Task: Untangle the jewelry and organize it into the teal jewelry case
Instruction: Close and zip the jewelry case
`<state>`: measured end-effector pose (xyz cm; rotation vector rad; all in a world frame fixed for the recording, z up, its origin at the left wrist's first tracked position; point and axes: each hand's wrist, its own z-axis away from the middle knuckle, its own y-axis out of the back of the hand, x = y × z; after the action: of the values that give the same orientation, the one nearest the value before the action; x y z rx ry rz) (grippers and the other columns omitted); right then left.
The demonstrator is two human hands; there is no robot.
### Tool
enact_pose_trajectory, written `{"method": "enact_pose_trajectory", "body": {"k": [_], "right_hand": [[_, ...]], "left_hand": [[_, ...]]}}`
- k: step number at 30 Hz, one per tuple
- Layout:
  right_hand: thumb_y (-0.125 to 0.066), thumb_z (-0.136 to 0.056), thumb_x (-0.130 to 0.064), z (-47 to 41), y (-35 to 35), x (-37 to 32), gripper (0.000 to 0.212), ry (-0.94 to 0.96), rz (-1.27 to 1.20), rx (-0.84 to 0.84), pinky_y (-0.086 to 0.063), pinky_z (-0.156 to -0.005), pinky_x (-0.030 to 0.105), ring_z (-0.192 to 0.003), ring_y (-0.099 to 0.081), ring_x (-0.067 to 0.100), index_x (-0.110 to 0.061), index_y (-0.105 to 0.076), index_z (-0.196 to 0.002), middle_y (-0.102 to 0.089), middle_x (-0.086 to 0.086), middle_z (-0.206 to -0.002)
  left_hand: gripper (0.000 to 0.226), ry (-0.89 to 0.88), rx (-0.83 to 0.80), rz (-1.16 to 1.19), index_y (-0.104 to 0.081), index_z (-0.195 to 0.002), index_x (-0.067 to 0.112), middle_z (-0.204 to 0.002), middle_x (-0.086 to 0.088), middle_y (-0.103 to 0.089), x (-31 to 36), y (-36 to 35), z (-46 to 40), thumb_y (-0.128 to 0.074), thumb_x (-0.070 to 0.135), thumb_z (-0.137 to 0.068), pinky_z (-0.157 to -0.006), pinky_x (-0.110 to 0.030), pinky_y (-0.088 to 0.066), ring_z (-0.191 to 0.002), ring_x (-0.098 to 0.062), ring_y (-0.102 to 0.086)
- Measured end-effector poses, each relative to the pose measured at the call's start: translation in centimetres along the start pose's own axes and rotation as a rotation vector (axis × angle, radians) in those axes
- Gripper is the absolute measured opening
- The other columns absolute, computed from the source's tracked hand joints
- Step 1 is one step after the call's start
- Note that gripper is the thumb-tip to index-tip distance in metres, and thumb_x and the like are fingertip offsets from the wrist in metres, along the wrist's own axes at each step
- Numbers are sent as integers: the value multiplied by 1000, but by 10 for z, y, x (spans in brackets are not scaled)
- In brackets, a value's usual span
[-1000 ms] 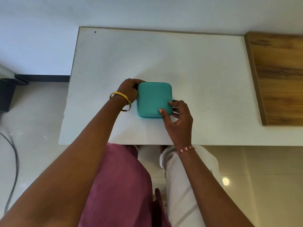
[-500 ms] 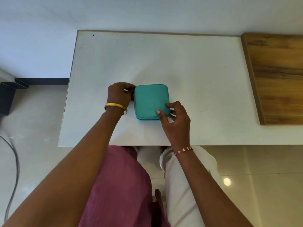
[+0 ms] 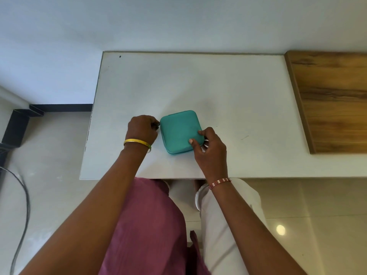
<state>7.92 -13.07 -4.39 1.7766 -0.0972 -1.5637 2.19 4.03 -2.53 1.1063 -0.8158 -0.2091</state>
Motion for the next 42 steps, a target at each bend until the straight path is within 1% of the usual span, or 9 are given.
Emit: {"method": "enact_pose_trajectory", "body": {"k": [5, 8, 11, 13, 18, 22, 32, 39, 42], "right_hand": [[-62, -86, -23, -1, 4, -3, 28, 74, 116, -34, -55, -81, 39, -101, -56, 26, -5, -53, -106, -53, 15, -115], [-61, -85, -31, -6, 9, -3, 44, 179, 240, -76, -45, -97, 39, -123, -42, 31, -7, -50, -120, -33, 18, -141], [-41, -84, -55, -11, 2, -2, 71, 327, 353, -272, -22, -111, 38, -140, -18, 32, -24, -24, -145, -5, 15, -156], [-29, -82, -59, -10, -6, 0, 72, 349, 366, -341, -23, -115, 43, -141, -14, 32, -28, -17, -146, 2, 13, -156], [-36, -85, -58, -8, -12, 3, 71, 294, 328, -343, -26, -112, 41, -140, -15, 31, -30, -10, -146, 9, 8, -156], [-48, -92, -41, -6, -10, -2, 69, 276, 359, -359, -32, -109, 38, -137, -20, 29, -30, -7, -146, 12, 6, -156], [-45, -92, -43, -4, -11, -8, 68, 231, 396, -359, -34, -105, 38, -131, -28, 32, -31, -6, -146, 14, 5, -156], [-47, -92, -40, -7, -8, -12, 68, 211, 384, -417, -24, -112, 37, -138, -20, 31, -30, -6, -146, 15, 6, -156], [-53, -92, -29, -12, 5, -21, 67, 123, 226, -503, -17, -116, 30, -144, -6, 20, -28, -13, -146, 14, 4, -156]], "left_hand": [[28, 24, 12, 50, -67, -107, 7, -105, -16, -69, 0, -4, 4, -57, 2, -81, -91, -31, -44, -100, -31, -61], [27, 31, 44, 117, -68, -105, 7, -103, -16, -69, -1, -7, 8, -59, 2, -80, -91, -29, -44, -99, -30, -62], [27, 45, 42, 163, -68, -105, 5, -103, -18, -69, -1, -7, 8, -59, 1, -80, -92, -30, -46, -98, -31, -63], [27, 62, 24, 218, -67, -106, 3, -103, -19, -69, -2, -7, 8, -57, -1, -81, -94, -35, -48, -95, -32, -65], [27, 135, -8, 307, -66, -104, -1, -100, -21, -69, -5, -7, 8, -57, -6, -79, -92, -41, -50, -91, -34, -66], [26, 72, -28, 100, -66, -107, 2, -107, -19, -67, -4, -2, 7, -57, -1, -82, -95, -35, -46, -101, -33, -61], [30, -57, -177, -140, -67, -109, 13, -110, -12, -65, -8, -8, 52, -50, 5, -85, -85, -30, -41, -105, -30, -57], [24, 44, -109, 86, -69, -104, 9, -106, -12, -69, -5, -24, 79, -55, 10, -85, -89, -28, -44, -99, -28, -62], [16, 212, -122, 446, -71, -95, 5, -82, -15, -71, -7, -27, 86, -60, 8, -82, -82, -35, -55, -71, -22, -68]]}}
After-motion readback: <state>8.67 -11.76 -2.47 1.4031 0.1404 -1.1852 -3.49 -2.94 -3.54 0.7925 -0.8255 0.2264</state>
